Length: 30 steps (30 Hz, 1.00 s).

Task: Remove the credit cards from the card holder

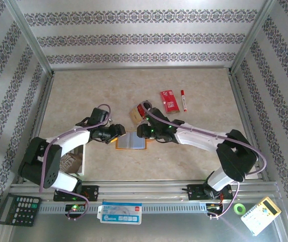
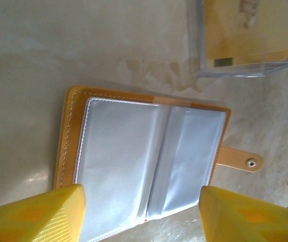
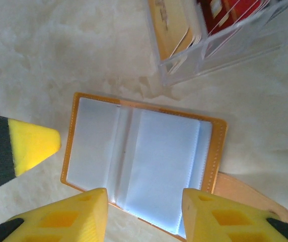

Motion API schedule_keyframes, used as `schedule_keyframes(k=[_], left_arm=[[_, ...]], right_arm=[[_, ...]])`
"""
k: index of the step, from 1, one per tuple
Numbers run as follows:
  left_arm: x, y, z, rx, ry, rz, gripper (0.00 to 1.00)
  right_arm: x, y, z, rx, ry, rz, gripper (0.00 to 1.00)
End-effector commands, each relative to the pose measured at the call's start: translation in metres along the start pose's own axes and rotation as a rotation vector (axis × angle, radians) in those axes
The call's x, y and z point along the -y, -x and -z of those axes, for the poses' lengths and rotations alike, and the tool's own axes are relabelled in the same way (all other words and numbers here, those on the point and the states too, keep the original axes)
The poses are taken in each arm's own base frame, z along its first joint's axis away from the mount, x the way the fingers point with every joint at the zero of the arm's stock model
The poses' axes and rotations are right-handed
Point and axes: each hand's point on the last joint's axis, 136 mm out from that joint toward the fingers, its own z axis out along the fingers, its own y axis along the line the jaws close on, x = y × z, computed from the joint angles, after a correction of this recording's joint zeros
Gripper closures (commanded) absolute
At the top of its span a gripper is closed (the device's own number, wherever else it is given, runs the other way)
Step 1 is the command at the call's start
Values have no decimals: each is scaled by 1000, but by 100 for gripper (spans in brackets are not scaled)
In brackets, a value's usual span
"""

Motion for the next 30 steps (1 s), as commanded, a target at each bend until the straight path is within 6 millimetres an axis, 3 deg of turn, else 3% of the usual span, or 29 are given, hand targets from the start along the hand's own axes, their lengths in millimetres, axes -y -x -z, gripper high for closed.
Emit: schedule_keyframes(k=[1,11,18,23,30], left_arm=[[-1,-5,-6,-30,28,5,40],[-12,-12,-17,-71,74,24,39],[-1,-15,-23,-102,43,13,47],[14,-19,-27,-129,10,-24,58],[20,-19,-26,-132,9,-47,60]], right_arm=[[-3,-7,-14,-13,-8,-49,56],[13,-31,-47,-109,-49,-81,58],[20,-43,-60,-155,-58,-93,60],[23,-48,-65,-171,-58,-104,62],[22,-36,-54,-129,-49,-101,63]])
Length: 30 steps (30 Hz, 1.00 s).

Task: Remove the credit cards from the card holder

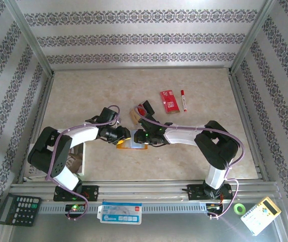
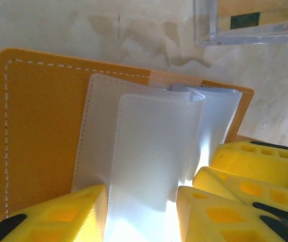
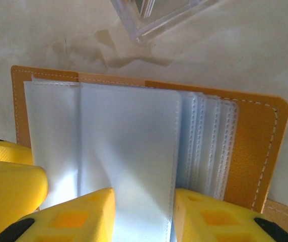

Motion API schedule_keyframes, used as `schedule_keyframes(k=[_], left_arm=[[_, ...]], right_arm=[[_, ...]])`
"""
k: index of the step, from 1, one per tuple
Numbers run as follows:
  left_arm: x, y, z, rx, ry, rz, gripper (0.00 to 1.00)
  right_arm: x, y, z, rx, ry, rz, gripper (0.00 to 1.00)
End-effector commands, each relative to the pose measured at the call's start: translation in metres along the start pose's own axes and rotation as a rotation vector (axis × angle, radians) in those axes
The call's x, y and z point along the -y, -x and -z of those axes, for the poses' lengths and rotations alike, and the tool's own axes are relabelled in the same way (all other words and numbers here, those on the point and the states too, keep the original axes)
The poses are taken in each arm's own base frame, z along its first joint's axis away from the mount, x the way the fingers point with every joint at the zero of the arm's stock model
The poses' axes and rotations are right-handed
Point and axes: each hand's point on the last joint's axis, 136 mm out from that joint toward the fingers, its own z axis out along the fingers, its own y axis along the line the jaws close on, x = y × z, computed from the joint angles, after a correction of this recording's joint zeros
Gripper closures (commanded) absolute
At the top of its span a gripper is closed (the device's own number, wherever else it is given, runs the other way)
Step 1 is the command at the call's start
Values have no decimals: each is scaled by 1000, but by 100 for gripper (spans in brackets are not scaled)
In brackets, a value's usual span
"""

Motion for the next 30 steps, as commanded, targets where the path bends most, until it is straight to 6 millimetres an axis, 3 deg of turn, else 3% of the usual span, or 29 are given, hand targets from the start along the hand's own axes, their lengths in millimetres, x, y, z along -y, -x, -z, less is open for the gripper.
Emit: schedule_keyframes(k=[1,6,10,13,18,19,22,26,30], left_arm=[[11,0,6,-2,-5,-38,60],[35,24,46,144,-47,-64,53],[43,52,92,305,-57,-76,38],[35,76,129,446,26,-108,20],[17,109,191,687,186,-148,0],[13,114,204,744,220,-156,0],[3,126,234,895,319,-205,0],[-14,136,263,1077,445,-236,0],[-41,135,280,1250,569,-247,0]], right_arm=[[6,0,8,5,-16,-8,63],[-8,35,61,162,25,31,57],[-2,67,118,329,5,61,44],[20,94,166,478,-73,74,32],[62,126,239,713,-256,114,10],[71,129,253,762,-308,120,3],[96,138,289,897,-446,120,2],[136,142,310,983,-606,65,2],[177,140,308,1016,-716,18,2]])
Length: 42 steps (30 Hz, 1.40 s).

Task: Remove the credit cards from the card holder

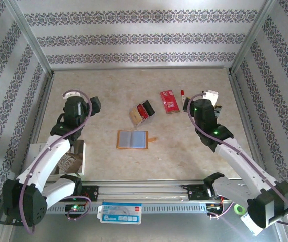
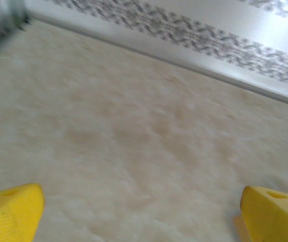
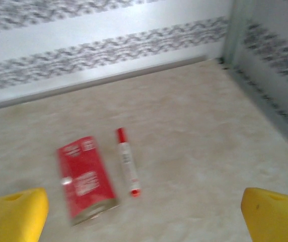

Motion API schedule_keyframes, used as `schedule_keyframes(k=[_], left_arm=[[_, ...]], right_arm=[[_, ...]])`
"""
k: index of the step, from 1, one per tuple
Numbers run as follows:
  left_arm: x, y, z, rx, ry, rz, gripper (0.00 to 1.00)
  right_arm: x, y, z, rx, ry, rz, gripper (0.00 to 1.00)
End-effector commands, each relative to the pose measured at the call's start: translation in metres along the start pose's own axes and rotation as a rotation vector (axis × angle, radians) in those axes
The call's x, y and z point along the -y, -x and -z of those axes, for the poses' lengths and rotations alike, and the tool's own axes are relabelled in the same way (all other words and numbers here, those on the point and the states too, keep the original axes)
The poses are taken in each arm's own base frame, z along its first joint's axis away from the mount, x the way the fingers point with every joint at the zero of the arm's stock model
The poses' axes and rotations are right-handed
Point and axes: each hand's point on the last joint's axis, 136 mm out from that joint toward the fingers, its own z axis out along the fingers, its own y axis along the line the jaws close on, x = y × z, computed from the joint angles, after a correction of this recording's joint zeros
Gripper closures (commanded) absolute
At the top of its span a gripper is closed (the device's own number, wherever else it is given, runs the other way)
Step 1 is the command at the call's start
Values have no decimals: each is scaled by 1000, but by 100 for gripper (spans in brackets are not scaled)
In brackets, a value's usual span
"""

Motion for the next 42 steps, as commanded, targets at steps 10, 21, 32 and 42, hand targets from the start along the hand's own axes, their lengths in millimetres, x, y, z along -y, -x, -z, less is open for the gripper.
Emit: schedule_keyframes(k=[10,21,32,42], left_arm=[[-70,-26,4,303,233,-201,0],[-39,-73,-44,159,-8,-391,0],[-26,-80,-76,144,-204,-322,0],[-38,-92,-99,130,-138,-302,0]], right_arm=[[81,-60,-37,40,-258,106,2],[54,-87,-62,74,-3,158,2],[29,-77,-89,136,141,195,2],[34,-95,-109,113,121,171,2]])
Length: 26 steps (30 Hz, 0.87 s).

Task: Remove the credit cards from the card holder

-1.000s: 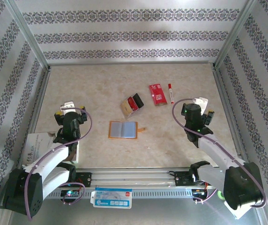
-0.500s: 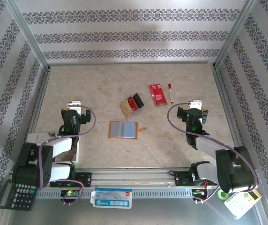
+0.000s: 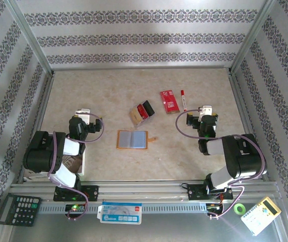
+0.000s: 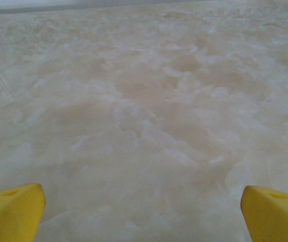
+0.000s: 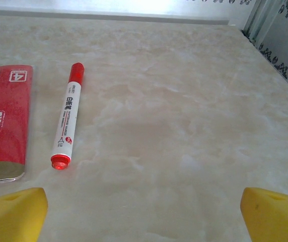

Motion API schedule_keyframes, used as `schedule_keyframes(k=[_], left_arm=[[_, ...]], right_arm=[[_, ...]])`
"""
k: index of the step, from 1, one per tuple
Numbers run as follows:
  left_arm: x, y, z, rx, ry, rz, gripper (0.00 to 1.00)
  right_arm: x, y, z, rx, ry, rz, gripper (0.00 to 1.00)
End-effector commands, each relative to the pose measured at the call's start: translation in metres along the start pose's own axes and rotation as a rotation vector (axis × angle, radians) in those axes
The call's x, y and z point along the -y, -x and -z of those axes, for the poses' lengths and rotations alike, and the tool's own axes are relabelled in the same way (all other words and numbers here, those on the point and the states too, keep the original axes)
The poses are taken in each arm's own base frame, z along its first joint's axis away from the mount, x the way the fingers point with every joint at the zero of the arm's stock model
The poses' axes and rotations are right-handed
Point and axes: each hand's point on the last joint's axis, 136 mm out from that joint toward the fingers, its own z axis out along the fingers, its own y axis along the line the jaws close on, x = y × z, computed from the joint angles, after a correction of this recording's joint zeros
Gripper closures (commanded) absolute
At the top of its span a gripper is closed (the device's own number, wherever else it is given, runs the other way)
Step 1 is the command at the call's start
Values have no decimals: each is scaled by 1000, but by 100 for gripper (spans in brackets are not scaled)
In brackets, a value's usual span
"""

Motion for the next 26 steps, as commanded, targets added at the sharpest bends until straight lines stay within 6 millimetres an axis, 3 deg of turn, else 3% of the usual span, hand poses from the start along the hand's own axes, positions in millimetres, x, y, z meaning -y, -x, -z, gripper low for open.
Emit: schedule_keyframes(k=[1,24,26], left_arm=[[-21,25,-8,39,102,46,0],[-7,24,-11,27,6,32,0],[-7,24,-11,31,4,32,0]], right_arm=[[8,20,-3,66,-33,-35,2],[14,21,-3,68,-25,-69,2],[1,24,0,86,53,-43,2]])
